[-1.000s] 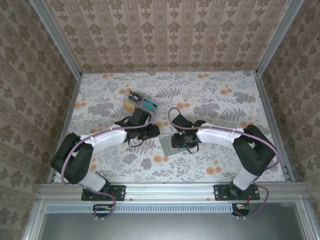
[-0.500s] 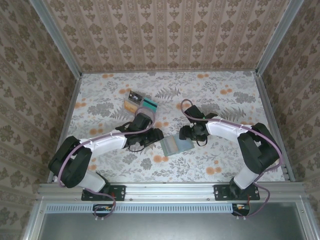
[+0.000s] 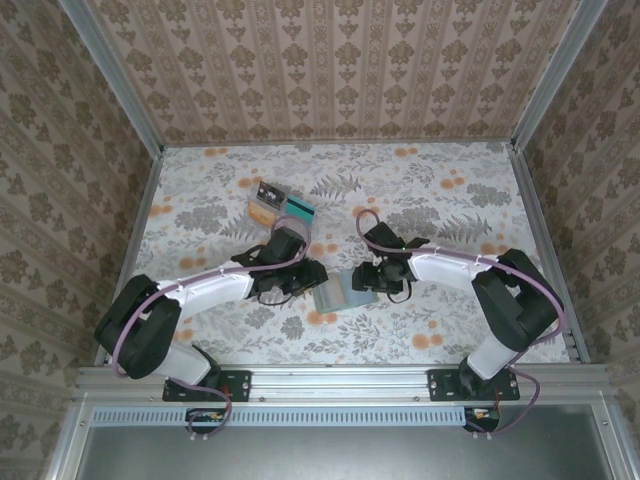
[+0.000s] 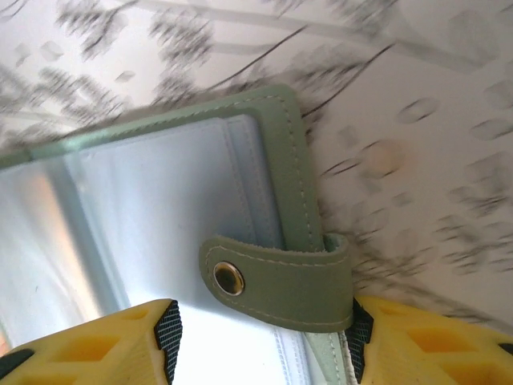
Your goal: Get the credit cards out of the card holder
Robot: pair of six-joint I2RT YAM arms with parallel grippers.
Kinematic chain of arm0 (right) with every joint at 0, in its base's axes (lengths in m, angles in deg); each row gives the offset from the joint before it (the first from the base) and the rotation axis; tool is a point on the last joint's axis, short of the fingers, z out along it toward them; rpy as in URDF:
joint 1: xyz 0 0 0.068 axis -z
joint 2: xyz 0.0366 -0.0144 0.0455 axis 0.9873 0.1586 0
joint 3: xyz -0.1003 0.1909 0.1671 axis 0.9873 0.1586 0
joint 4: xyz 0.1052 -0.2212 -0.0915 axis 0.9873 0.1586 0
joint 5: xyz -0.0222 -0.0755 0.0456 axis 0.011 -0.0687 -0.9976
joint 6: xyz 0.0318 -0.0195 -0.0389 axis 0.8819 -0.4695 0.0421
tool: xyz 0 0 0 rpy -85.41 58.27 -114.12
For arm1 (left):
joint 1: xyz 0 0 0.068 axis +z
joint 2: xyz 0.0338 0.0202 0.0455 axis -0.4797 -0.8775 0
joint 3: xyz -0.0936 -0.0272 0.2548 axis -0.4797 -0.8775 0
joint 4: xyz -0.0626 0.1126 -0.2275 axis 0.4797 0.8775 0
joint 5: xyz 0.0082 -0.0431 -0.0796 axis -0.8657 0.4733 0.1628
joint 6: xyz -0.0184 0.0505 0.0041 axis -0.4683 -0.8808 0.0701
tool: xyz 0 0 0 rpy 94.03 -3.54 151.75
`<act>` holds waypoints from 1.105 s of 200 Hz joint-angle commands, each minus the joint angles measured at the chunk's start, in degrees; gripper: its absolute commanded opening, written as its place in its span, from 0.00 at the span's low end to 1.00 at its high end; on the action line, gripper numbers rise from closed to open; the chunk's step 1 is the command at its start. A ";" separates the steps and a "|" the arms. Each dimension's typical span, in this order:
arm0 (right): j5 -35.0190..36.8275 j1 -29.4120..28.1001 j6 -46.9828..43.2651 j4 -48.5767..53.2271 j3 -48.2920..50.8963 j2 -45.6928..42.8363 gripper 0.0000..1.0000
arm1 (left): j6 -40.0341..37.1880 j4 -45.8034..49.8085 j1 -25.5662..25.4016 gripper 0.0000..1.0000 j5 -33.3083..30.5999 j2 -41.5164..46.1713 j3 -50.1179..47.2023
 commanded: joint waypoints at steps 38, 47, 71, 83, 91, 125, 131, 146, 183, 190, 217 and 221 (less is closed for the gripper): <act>-4.09 -0.40 3.06 0.30 1.28 -0.43 0.57 | -1.44 7.38 -0.40 0.37 -0.04 -4.78 3.39; -4.17 -0.36 2.90 0.21 1.33 0.10 0.56 | -1.45 8.18 -0.40 0.38 -0.84 -4.75 3.39; -4.15 -0.35 2.53 0.32 1.16 1.19 0.56 | -1.36 8.18 -0.40 0.40 -1.45 -4.86 3.39; -4.25 -0.38 2.44 0.14 1.16 1.34 0.56 | -1.51 8.02 -0.40 0.40 -1.34 -5.64 3.78; -4.31 -0.35 2.27 0.09 1.16 1.46 0.56 | -1.66 8.02 -0.42 0.40 -1.22 -6.29 4.11; -4.15 -0.35 1.99 -0.07 1.07 2.07 0.56 | -2.32 7.47 -0.48 0.40 -0.29 -8.06 4.96; -4.16 -0.37 2.05 -0.11 1.07 2.18 0.56 | -2.39 7.41 -0.41 0.39 -0.36 -8.13 4.97; -4.24 -0.35 2.15 -0.23 0.92 2.39 0.56 | -2.55 7.58 -0.47 0.38 -0.34 -8.36 5.15; -4.23 -0.35 2.00 -0.02 0.24 3.12 0.56 | -3.45 6.32 -0.49 0.30 0.90 -8.41 5.48; -4.24 -0.35 1.94 -0.15 0.19 3.23 0.56 | -3.68 6.09 -0.47 0.28 1.14 -8.44 5.50; -4.31 -0.35 1.84 -0.16 0.10 3.58 0.56 | -4.76 5.86 -0.41 0.26 2.34 -9.15 6.15; -4.29 -0.36 1.86 -0.15 0.11 3.65 0.56 | -4.77 6.18 -0.45 0.26 2.29 -9.28 6.27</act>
